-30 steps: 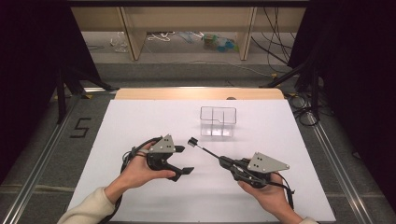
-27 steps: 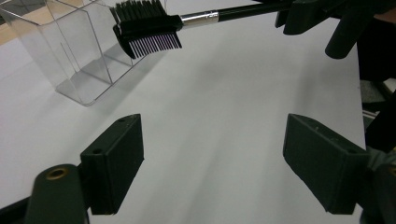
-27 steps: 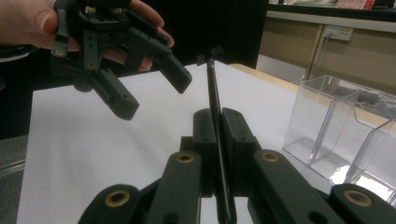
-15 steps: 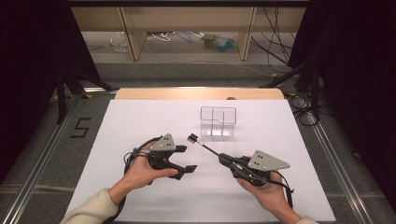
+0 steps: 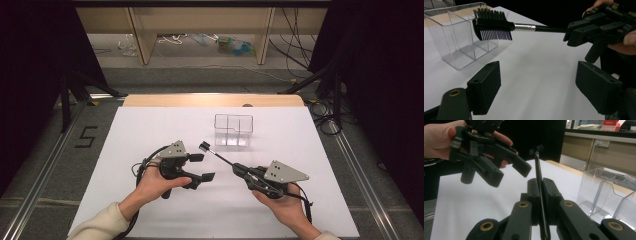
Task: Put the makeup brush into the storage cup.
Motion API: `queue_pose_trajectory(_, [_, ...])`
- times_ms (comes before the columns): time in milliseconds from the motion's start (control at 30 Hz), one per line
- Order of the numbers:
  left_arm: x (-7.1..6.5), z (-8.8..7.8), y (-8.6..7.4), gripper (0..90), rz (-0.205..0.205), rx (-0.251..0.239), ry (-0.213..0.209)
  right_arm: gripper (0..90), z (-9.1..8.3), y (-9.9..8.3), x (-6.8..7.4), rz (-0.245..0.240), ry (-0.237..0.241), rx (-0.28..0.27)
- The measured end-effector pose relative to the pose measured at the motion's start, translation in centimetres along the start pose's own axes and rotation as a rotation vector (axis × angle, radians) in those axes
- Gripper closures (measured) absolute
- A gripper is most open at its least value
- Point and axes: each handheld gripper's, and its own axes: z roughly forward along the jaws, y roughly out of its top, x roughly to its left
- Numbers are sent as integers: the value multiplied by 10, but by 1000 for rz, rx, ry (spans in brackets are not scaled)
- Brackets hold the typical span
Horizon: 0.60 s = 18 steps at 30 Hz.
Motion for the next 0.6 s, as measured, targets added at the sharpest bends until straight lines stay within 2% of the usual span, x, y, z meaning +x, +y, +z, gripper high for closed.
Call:
queue_pose_trajectory(33, [1,0,0,203,2,-8,-3,854,0,1,1,-2,-6,6])
queue_pose_trajectory(167, [0,2,0,203,-48,-48,-21,853,2,1,2,-5,-10,0])
queue_pose_trajectory(233, [0,3,0,203,-61,-63,-23,853,3,1,2,0,-5,-14])
queue_pose_trajectory(333, [0,5,0,202,-75,-91,-23,854,3,2,3,-5,-19,-6])
queue_pose_trajectory(400, [-1,6,0,202,-100,-109,-27,853,4,2,3,-1,-11,-15])
queue_pose_trajectory(433, [-1,6,0,202,-105,-115,-30,854,2,2,2,-4,-10,5])
queue_pose_trajectory(533, [-2,8,0,202,-121,-133,-41,853,3,2,3,-1,-11,-4])
queue_pose_trajectory(567, [-3,8,0,202,-126,-140,-42,854,4,2,4,4,-23,-23])
queue_pose_trajectory(600, [-3,8,0,202,-123,-143,-44,854,4,2,3,-1,-7,-14])
